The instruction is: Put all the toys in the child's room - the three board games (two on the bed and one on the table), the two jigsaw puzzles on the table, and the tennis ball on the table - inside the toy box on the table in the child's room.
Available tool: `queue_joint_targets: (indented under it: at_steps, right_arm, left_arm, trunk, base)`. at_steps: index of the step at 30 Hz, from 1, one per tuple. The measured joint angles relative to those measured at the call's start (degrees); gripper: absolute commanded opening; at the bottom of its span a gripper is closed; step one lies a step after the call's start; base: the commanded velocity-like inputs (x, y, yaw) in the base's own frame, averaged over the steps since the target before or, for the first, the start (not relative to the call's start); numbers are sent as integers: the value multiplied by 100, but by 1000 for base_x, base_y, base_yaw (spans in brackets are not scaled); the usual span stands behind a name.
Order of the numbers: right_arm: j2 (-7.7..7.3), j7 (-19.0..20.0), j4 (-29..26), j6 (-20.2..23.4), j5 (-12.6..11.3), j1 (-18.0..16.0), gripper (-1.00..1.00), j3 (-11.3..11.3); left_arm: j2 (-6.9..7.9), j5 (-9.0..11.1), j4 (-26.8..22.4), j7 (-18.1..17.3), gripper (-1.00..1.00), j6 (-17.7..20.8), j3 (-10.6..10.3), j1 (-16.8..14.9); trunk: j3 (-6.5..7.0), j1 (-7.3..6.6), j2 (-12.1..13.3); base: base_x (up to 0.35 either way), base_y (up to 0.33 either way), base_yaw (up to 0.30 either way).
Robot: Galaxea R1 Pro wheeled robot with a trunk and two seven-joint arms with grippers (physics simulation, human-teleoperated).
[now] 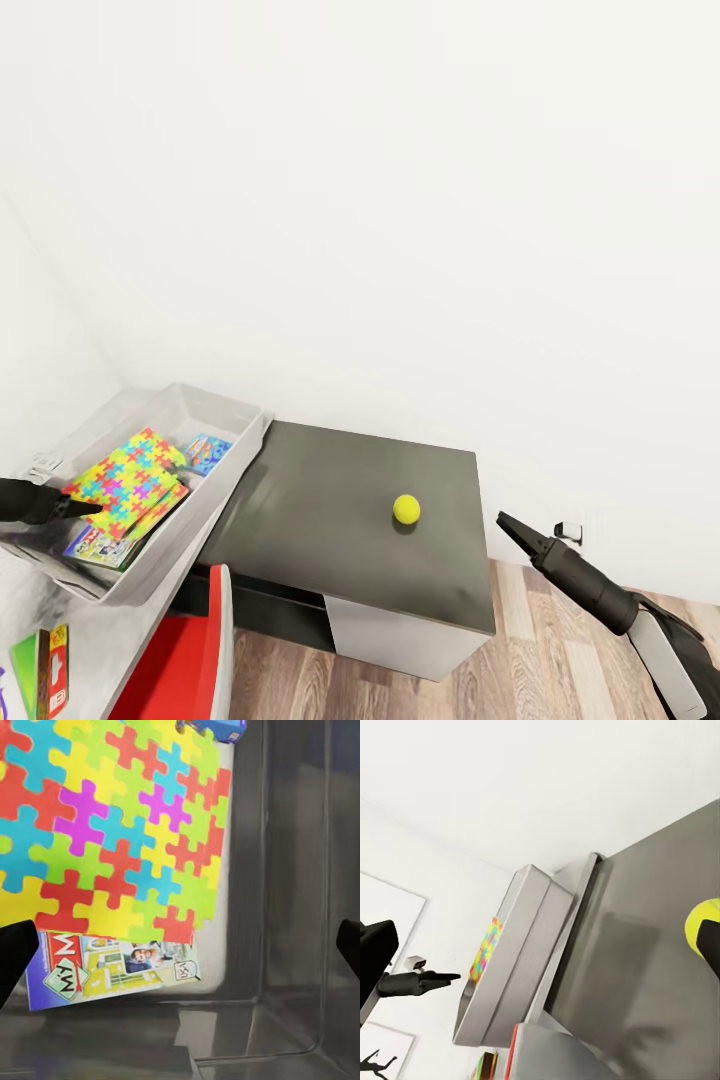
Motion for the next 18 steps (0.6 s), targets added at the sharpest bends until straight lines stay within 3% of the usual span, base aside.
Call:
queue_joint_targets:
  at_steps: [14, 18]
  right_arm:
    - [0, -1, 9, -1, 0, 1, 100, 0]
    - [0, 16, 9, -7, 0, 0, 100, 1]
  left_arm:
    - [64, 81, -90, -140, 100, -14, 78, -2]
    - [91, 95, -124, -477, 100, -12, 300, -6]
  trunk:
    - [0, 0, 0]
    - [7, 0, -1]
  base:
    - [0, 0, 0]
    - [0, 0, 0]
